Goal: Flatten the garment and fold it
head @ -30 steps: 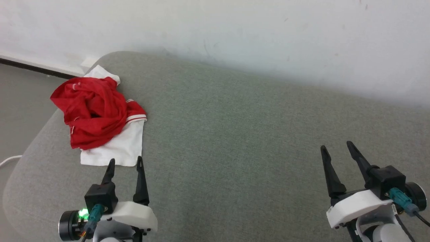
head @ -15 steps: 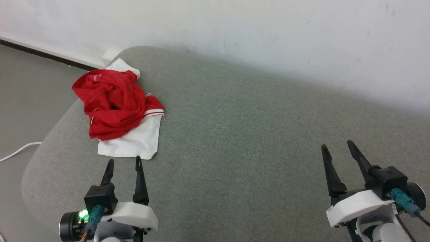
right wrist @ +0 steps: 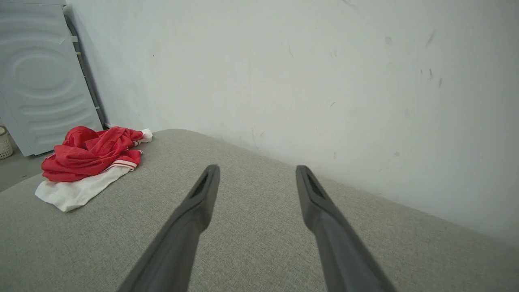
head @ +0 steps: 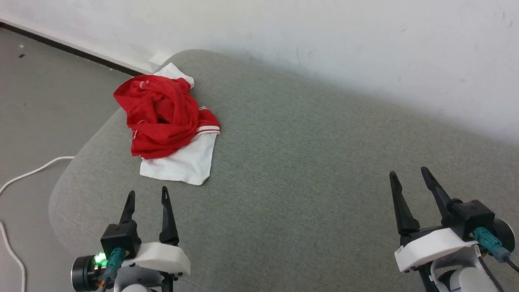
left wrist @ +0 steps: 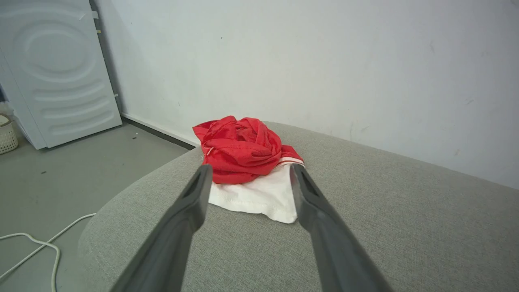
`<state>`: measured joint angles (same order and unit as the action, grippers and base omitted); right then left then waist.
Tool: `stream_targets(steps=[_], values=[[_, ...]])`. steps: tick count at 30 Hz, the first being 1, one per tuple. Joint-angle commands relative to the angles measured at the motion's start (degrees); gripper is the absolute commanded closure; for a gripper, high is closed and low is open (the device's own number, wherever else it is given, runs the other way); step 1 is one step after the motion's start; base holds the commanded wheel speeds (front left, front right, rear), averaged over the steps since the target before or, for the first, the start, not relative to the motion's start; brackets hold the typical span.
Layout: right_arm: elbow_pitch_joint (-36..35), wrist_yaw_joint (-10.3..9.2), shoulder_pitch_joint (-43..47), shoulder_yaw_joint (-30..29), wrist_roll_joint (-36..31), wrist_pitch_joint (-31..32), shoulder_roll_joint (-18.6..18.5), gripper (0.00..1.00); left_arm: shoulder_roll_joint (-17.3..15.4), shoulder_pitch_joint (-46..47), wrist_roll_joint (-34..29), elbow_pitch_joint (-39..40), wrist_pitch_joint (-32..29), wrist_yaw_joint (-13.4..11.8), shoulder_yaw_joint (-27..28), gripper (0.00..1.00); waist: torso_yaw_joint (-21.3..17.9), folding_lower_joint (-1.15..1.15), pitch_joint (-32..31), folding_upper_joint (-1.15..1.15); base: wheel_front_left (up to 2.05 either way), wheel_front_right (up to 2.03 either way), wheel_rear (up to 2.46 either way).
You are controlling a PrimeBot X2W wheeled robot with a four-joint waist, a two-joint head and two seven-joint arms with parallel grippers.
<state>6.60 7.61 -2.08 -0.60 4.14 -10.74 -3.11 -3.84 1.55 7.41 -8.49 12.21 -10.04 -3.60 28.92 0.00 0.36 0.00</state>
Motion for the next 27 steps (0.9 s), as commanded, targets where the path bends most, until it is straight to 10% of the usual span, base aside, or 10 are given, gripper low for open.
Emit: stream_targets(steps=[1,27], values=[[0.39,-0.1,-0.94,-0.21,0.56,-0.68,0.2,0.0,-0.3,0.78,0.56,-0.41,0.8,-0.56,-0.14,0.0,0.99,0.0,-0.06,0.0,0.0,0.0,0.0],[-0.87,-0.12,-0.28,-2.39,-0.67,-0.61,0.24,0.0,-0.23,4.68,3.54,-1.74,2.79,-1.18,0.0,0.0,9.94,0.0,2.49,0.0,0.0,0.0,0.0]])
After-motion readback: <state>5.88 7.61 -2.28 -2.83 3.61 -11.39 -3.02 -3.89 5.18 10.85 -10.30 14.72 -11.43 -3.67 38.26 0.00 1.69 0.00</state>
